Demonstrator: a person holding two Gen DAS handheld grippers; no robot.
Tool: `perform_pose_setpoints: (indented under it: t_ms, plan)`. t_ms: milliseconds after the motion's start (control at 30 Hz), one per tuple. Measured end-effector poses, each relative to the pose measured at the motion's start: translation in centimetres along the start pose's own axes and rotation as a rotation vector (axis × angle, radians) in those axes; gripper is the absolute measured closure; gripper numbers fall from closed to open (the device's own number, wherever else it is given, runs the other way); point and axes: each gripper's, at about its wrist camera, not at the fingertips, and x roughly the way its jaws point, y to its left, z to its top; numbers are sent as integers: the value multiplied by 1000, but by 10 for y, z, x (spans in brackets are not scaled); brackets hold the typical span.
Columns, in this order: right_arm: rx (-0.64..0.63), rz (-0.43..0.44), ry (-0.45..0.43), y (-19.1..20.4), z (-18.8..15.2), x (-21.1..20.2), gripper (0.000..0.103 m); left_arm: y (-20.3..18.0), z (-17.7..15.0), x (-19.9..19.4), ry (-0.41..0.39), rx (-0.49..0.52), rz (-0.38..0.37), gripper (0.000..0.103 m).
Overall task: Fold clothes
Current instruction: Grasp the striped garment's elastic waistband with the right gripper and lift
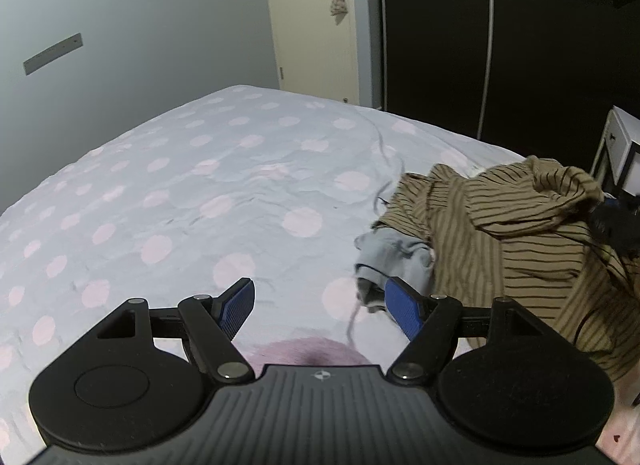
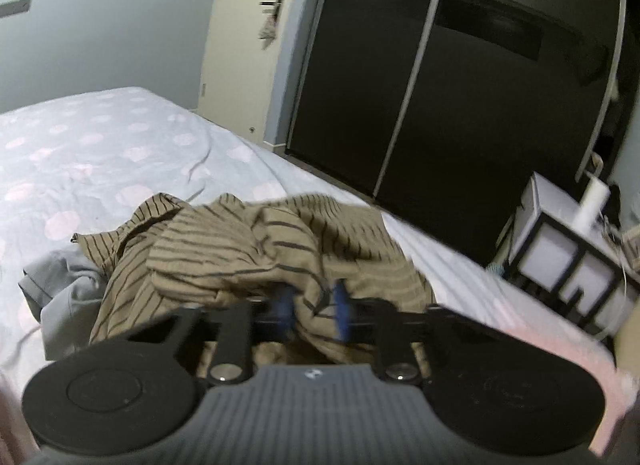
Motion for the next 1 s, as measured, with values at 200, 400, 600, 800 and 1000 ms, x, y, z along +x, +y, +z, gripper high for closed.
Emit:
perform_pose_setpoints:
  t_ms: [200,400,600,800,1000]
  plan:
    - [-58,44,-122,15,58,-9,99,32,4,-5,-16,-57,57,18]
    - [-79,163,-246,52,127,-34,99,73,7,-16,-43,-121,128,18]
    - [-176,333,-416,122,182,-84,99,121,7,-32,-69,-184,219,18]
    - [-234,560,-538,203,220,-146,100,178,3,-56,-103,-252,347,18]
    - [-235,827,-633,280,237,-215,100,240,-10,-86,-117,-341,491,18]
